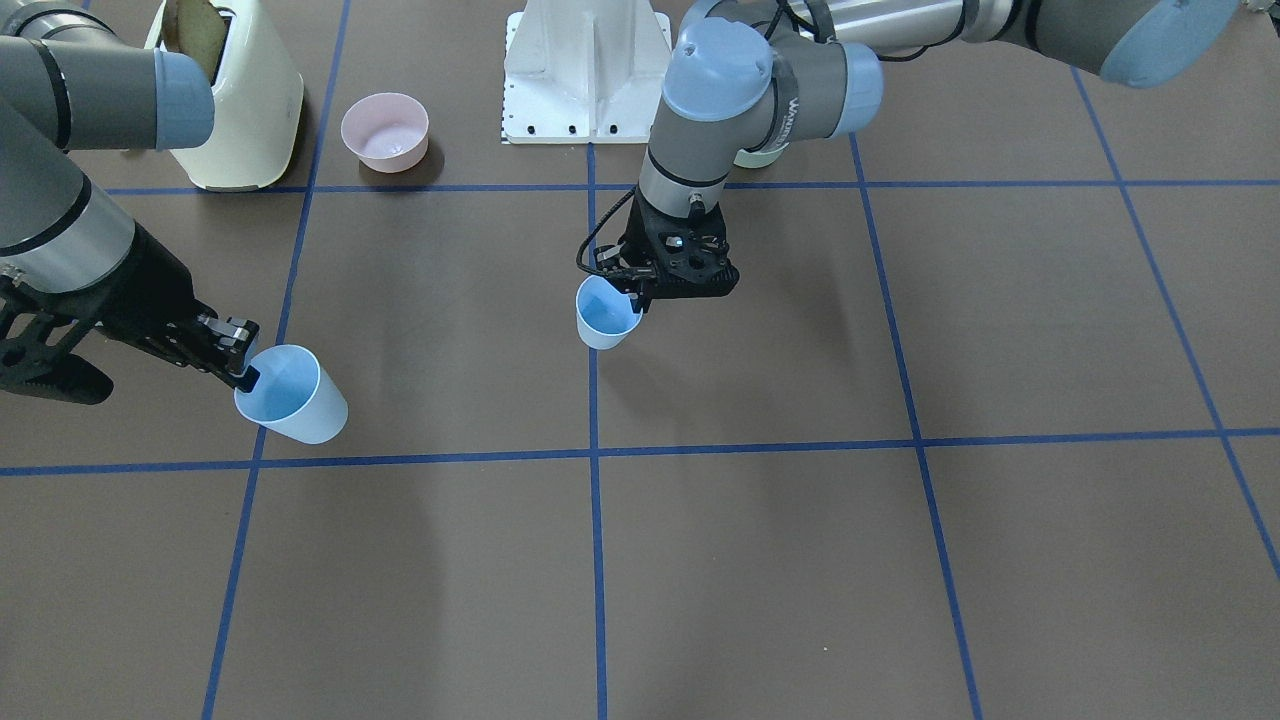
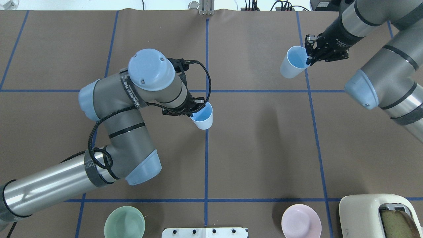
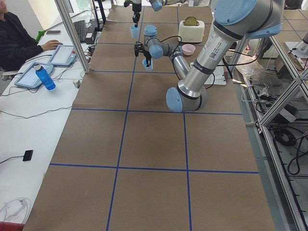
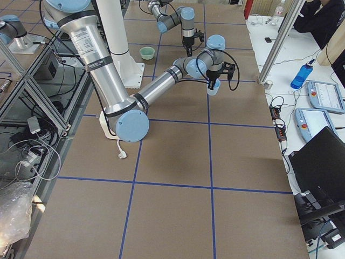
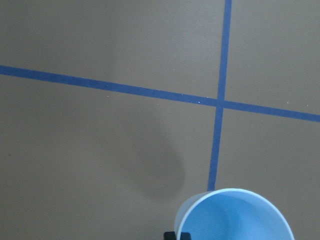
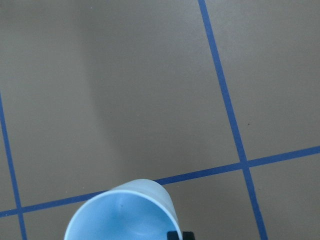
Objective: Stack blue cups with both arms
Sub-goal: 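Carry the left cup to the table center while the right gripper lifts its cup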
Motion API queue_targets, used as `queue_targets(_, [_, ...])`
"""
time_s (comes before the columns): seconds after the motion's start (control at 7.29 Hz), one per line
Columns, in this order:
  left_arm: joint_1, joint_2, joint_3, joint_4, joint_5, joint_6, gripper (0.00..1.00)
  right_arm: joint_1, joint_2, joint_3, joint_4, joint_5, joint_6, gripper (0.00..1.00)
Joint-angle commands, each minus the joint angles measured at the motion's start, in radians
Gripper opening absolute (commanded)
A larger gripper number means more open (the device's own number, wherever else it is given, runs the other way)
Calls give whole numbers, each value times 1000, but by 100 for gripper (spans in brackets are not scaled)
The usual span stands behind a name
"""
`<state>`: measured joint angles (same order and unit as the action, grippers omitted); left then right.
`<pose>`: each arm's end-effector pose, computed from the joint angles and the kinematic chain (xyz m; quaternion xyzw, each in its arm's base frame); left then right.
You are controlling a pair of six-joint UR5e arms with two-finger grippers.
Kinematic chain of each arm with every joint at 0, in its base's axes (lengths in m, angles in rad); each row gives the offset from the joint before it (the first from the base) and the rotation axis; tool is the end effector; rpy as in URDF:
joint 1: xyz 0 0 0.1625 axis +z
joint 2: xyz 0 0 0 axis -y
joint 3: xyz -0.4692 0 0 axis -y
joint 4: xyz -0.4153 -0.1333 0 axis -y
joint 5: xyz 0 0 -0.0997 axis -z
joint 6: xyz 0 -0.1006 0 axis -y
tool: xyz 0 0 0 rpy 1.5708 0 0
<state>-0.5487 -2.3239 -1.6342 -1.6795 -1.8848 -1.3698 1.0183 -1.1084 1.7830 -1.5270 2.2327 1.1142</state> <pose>0.5795 -0.4741 0.1801 0.0312 0.4614 -0.0842 0.8826 -0.2860 -0.6001 0.3172 -0.0016 -0.4506 0.1357 0.8823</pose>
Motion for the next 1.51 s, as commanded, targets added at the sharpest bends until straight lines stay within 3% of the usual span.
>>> queue_targets(0.0, [39,-8,26,1,44,-9,0,-7,18,22,-38,-5,7,0])
queue_targets(0.82, [56,-11,31,-5,72,-8,0,-13,18,29,-39,-5,7,0])
queue_targets(0.96, [56,-11,33,-9,70,-8,22,-15,19,29,-38,-5,9,0])
queue_targets(1.1, [56,-11,31,-9,70,-8,36,-15,19,30,-38,-5,7,0])
queue_targets(1.24, [56,-11,25,-11,70,-6,76,-17,19,30,-38,-4,7,0])
queue_targets(1.37, [56,-12,8,-11,67,-3,97,-23,19,36,-38,-4,9,0])
